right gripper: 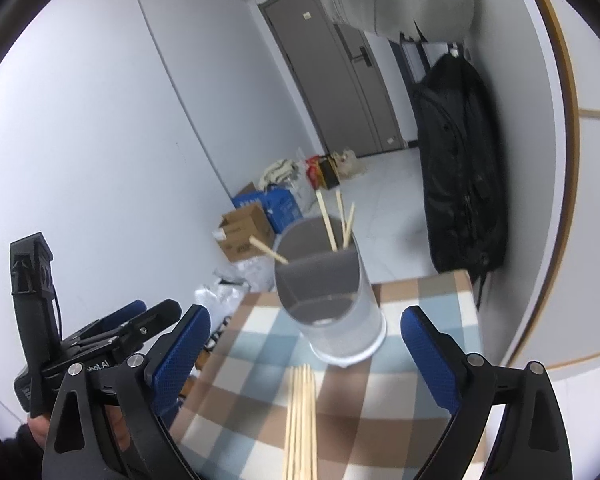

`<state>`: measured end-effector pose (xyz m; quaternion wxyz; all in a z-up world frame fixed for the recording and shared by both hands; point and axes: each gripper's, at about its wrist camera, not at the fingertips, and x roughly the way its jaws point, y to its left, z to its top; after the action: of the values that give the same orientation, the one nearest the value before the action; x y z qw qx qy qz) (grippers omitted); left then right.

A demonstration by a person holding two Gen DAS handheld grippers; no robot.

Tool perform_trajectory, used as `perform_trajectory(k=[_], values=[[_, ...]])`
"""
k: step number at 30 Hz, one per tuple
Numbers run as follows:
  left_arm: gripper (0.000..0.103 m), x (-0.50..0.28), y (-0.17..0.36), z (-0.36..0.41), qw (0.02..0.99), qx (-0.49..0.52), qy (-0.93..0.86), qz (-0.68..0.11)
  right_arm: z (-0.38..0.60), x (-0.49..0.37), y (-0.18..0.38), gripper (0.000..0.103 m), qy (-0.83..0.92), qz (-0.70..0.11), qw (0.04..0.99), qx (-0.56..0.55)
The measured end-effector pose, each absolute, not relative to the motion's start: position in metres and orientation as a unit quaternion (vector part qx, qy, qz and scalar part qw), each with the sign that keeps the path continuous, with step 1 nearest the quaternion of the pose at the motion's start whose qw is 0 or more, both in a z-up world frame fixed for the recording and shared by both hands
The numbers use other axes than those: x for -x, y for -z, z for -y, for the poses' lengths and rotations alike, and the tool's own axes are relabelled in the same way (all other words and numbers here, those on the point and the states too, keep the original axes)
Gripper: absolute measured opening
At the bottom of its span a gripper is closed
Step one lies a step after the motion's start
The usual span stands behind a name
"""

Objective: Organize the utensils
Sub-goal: 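Move both open tools back down to the chopstick pile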

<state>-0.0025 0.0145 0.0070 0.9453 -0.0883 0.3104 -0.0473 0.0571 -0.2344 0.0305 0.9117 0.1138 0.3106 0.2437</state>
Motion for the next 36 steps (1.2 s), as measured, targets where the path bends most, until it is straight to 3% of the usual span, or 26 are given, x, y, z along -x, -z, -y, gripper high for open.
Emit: perform_trajectory(k=[12, 21, 29, 33, 36], values=[[0.098, -0.011, 0.043, -0.037, 0.916, 0.108, -0.011, -0.385, 0.208, -0.061, 0.027, 0.098, -0.233, -0.388, 0.890, -0.059], [0.098, -0.014, 0.053, -0.056, 0.900, 0.152, -0.023, -0.408, 0.188, -0.084, 0.081, 0.096, -0.221, -0.478, 0.849, -0.045], [0.098, -0.017, 0.054, -0.068, 0.898, 0.156, -0.030, -0.411, 0.161, -0.097, 0.113, 0.061, -0.237, -0.522, 0.819, -0.001], [0.098, -0.017, 0.054, -0.075, 0.896, 0.162, -0.033, -0.412, 0.147, -0.101, 0.123, 0.056, -0.241, -0.530, 0.813, 0.026], [0.098, -0.020, 0.054, -0.080, 0.895, 0.166, -0.033, -0.413, 0.140, -0.107, 0.132, 0.044, -0.234, -0.535, 0.810, 0.049]])
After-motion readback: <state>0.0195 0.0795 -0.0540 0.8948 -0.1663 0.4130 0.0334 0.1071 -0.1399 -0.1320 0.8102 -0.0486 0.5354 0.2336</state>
